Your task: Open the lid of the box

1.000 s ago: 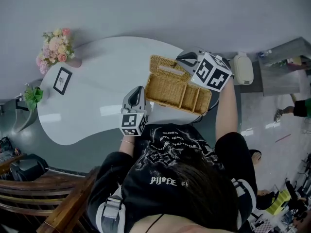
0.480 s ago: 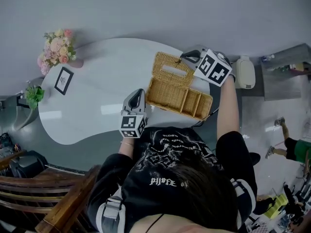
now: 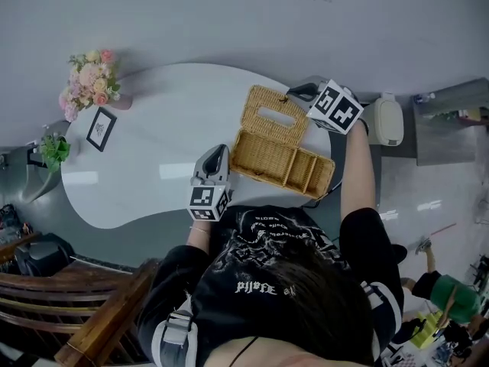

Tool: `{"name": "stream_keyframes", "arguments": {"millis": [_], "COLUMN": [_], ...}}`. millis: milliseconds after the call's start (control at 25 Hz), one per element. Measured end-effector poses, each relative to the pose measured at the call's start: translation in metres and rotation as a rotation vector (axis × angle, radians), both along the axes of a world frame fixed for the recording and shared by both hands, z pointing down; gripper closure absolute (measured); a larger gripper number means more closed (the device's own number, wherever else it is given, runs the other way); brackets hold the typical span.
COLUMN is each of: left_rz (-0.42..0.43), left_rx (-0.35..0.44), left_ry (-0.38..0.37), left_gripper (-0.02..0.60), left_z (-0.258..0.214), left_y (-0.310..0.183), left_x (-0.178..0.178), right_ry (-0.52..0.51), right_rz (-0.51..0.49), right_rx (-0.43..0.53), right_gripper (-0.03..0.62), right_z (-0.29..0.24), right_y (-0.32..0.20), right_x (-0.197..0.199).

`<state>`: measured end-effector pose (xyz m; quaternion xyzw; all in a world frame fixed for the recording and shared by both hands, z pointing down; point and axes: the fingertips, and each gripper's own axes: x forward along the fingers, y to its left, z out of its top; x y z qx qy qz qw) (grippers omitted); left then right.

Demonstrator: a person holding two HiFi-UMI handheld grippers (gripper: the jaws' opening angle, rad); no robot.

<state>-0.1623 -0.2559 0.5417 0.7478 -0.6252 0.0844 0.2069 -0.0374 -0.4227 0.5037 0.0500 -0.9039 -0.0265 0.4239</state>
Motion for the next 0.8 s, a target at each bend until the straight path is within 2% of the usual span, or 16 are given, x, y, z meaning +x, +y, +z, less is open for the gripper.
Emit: {"name": "stream_keyframes", "arguments": {"millis": [680, 800], "left_rz": [-0.043, -0.032], "left_rx": [-0.033, -0.039], "left_ry": [0.030, 0.014], "left_gripper": [0.555, 0.555], "left_z": [0.004, 0.006], "left_y": [-0.018, -0.021], "left_x": [-0.018, -0.016], "right_ry": [0.004, 0.006], "right_rz": [0.037, 0.049], "right_rx": [-0.243, -0.275], "right_gripper": [0.559, 0.559], "right_z": [0.063, 0.074], "right_y": [-0.026, -0.026], "right_x": [-0.002, -0.002]}}
